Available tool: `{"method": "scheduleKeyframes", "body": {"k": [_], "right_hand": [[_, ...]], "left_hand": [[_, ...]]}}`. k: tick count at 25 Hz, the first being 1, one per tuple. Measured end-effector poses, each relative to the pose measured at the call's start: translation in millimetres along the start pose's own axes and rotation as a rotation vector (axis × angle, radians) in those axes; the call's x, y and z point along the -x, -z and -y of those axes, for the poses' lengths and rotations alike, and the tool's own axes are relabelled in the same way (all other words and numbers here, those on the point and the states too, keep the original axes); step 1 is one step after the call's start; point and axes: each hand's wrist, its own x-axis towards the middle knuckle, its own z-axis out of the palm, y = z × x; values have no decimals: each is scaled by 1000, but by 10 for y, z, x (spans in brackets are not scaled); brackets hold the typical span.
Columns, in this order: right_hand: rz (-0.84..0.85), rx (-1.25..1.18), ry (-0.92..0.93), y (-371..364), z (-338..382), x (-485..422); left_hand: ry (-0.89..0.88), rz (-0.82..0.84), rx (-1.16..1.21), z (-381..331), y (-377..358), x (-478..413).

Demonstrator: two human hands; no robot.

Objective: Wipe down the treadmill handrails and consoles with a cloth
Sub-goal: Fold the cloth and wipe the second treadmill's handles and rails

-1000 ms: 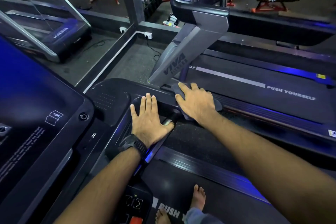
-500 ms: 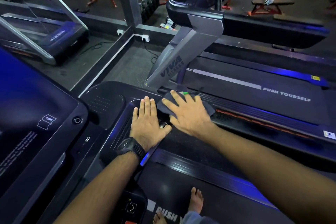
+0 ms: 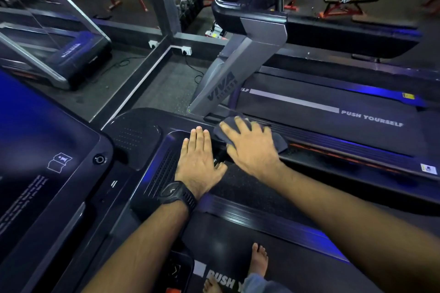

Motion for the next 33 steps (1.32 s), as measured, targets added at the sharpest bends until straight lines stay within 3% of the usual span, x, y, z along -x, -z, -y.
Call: {"method": "scheduleKeyframes", "body": {"k": [2,5,6,9,10,13,14,17,18,20,21,23,25,28,31,33], "right_hand": [[-26,5,156,-12,-129,76],[132,-148,-244,145,-184,-151],[102,-94,-244,81,-89,-104],[2,23,64,33,-51,197],[16,-22,39,33,-208,115],[148,-152,-357,160,-224,-58],[97,-91,-317,91,-96,24],[-31,19,28,-6,-71,340],[-4,-25,-6,27,-240,234],[136,-161,-326,192,-285,48],[147,-152,-402,154,-219,38],[88,-27,-244,107,-7,202],[75,-60,-97,110,-176,239],[161,-180,-432,234,-386,56],[-6,55,-235,22,-61,391],[-39,42,-151,15,-211,380]], "left_hand": [[-4,2,-1,1,15,-17],[-18,2,-2,-7,10,-35],[-26,6,-12,-5,3,-28],[-63,-13,-20,-7,2,-17],[-87,-26,-28,-13,2,-25],[-136,-31,-45,-28,-15,-35],[-137,-32,-46,-27,-24,-32],[-138,-32,-49,-22,-18,-31],[-142,-38,-54,-25,-12,-38],[-151,-29,-53,-28,-2,-44],[-154,-21,-51,-29,-4,-44],[-160,-16,-57,-23,-3,-42],[-162,-17,-58,-23,9,-45],[-178,-41,-54,-21,9,-72],[-202,-51,-57,-23,-18,-96],[-222,-60,-53,-21,-30,-118]]}}
